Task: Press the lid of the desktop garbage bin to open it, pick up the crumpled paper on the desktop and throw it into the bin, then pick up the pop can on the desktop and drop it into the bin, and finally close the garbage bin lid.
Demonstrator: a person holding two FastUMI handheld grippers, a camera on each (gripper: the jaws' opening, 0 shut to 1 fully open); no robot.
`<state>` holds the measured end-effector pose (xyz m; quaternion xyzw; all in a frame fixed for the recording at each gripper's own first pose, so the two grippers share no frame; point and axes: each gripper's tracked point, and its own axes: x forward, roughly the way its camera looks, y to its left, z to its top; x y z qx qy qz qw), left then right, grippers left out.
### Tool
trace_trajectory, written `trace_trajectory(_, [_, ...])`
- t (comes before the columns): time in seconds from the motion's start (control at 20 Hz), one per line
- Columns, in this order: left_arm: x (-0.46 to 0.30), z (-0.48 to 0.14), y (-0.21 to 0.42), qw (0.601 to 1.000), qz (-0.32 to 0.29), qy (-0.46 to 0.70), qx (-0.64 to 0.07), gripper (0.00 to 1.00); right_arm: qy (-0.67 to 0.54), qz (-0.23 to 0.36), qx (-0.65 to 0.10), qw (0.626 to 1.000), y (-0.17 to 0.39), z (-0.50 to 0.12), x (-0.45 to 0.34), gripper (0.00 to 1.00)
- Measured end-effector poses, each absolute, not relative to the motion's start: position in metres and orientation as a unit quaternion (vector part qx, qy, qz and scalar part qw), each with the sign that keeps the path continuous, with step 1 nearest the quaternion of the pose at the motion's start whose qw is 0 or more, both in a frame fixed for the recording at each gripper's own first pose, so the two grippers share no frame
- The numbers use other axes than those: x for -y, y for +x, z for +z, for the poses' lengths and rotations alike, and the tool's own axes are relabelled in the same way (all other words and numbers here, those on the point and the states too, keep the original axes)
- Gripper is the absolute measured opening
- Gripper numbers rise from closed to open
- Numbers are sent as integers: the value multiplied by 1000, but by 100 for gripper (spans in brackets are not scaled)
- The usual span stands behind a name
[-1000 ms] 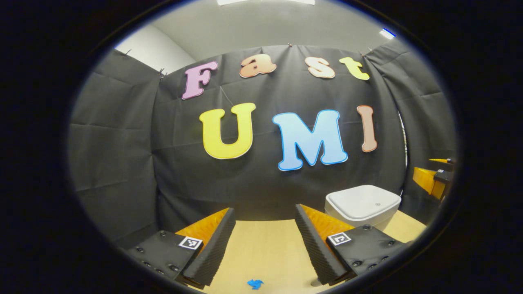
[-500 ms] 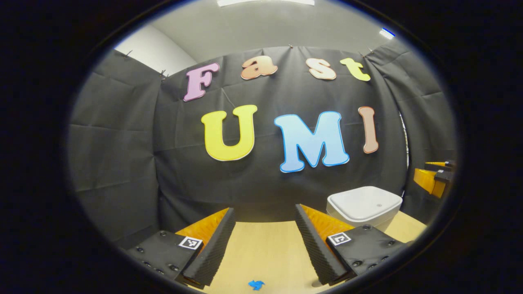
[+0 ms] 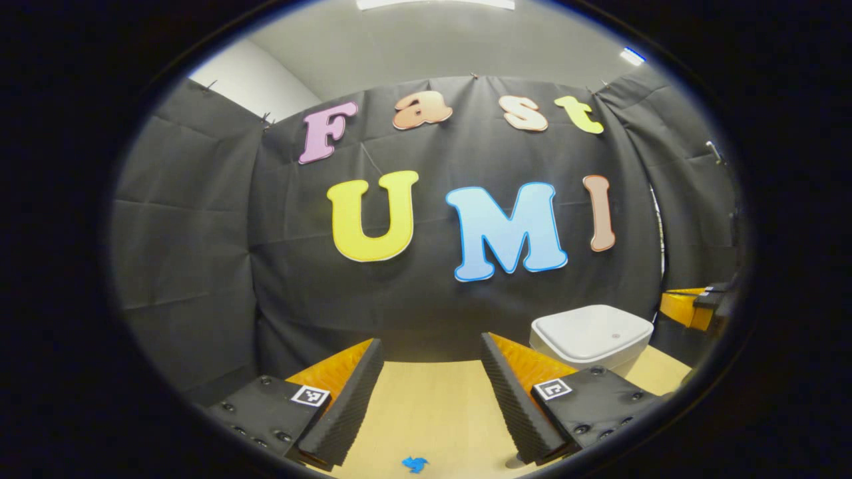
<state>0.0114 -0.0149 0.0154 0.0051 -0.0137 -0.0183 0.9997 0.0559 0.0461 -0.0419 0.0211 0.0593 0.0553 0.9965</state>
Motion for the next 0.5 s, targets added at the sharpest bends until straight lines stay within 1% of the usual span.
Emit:
trace_trajectory(0.05, [15, 15, 11, 1000, -17, 6, 14, 96, 25, 55, -66, 996, 59, -45, -49, 7])
trace_trajectory(0.1, [13, 16, 11, 1000, -16, 6, 14, 96, 29, 57, -73, 995, 63, -48, -51, 7])
trace_trajectory(0.15, [12, 15, 10, 1000, -15, 7, 14, 100, 32, 58, -79, 995, 68, -53, -53, 7])
trace_trajectory(0.2, [10, 15, 10, 1000, -14, 7, 13, 96, 34, 59, -87, 994, 72, -59, -53, 7])
trace_trajectory(0.4, [1, 15, 11, 1000, -4, 10, 14, 96, 38, 67, -124, 989, 91, -83, -58, 7])
trace_trajectory(0.45, [-2, 14, 11, 1000, -1, 9, 14, 100, 37, 71, -131, 988, 95, -89, -62, 7])
trace_trajectory(0.5, [-5, 13, 10, 1000, 2, 9, 13, 100, 35, 74, -136, 987, 99, -92, -65, 7])
